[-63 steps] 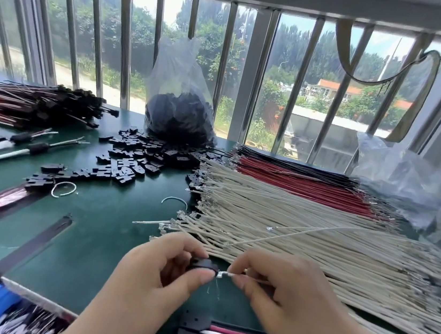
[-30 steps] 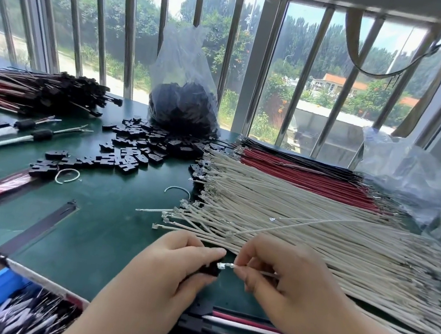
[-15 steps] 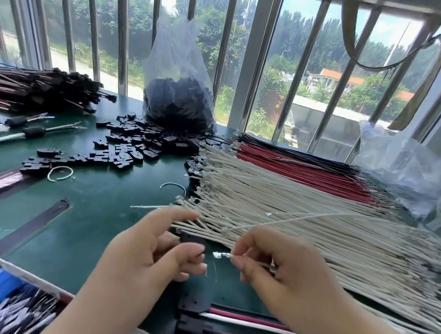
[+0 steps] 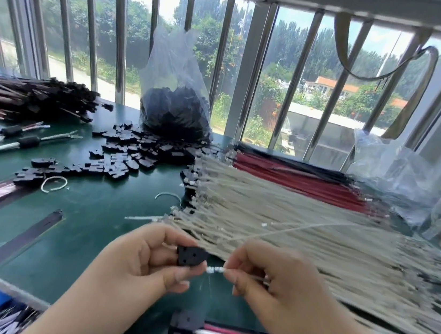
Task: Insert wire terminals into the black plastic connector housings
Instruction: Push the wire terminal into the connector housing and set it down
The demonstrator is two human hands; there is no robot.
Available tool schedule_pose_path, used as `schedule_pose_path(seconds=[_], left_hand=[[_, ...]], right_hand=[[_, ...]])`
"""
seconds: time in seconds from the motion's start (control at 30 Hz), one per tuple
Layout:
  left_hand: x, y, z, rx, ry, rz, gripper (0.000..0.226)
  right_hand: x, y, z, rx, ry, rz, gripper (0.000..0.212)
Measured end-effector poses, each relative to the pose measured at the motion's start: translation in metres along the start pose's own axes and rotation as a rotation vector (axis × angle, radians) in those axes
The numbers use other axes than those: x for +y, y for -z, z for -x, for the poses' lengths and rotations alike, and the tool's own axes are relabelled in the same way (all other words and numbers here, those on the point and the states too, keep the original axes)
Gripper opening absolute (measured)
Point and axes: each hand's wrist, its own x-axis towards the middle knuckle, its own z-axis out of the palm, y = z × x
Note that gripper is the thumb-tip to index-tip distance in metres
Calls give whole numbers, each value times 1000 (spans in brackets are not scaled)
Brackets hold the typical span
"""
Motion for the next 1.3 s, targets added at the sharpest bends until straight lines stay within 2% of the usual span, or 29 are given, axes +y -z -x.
schedule_pose_path(seconds=[0.1, 0.23, 0.3, 0.43, 0.53, 0.63, 0.7, 0.83, 1.17, 1.3], left_hand=[[-4, 3, -1, -111, 91, 56, 30], [1, 6, -1, -208, 147, 138, 44], [1, 5, -2, -206, 161, 105, 44], [-1, 4, -5, -149, 120, 5, 25], [1, 3, -4, -167, 128, 22, 30], [4, 6, -3, -141, 122, 80, 35], [6, 5, -2, -144, 118, 61, 34], [7, -1, -4, -148, 140, -44, 31], [7, -3, -4, -103, 102, -67, 37], [5, -4, -6, -109, 110, -94, 28]], right_hand=[[3, 0, -1, -7, 16, 19, 20], [2, 3, -5, -13, 2, 14, 20], [-1, 5, -5, -43, -15, 17, 19], [-5, 6, -3, -88, -31, 8, 3], [-9, 7, -3, -119, -81, -109, 13], [-13, 9, -3, -132, -152, -278, 15], [-14, 7, -3, -117, -167, -265, 13], [-16, 5, -2, -72, -133, -84, 14], [-19, 4, -3, -152, -204, -275, 14], [-18, 5, -4, -154, -206, -287, 14]])
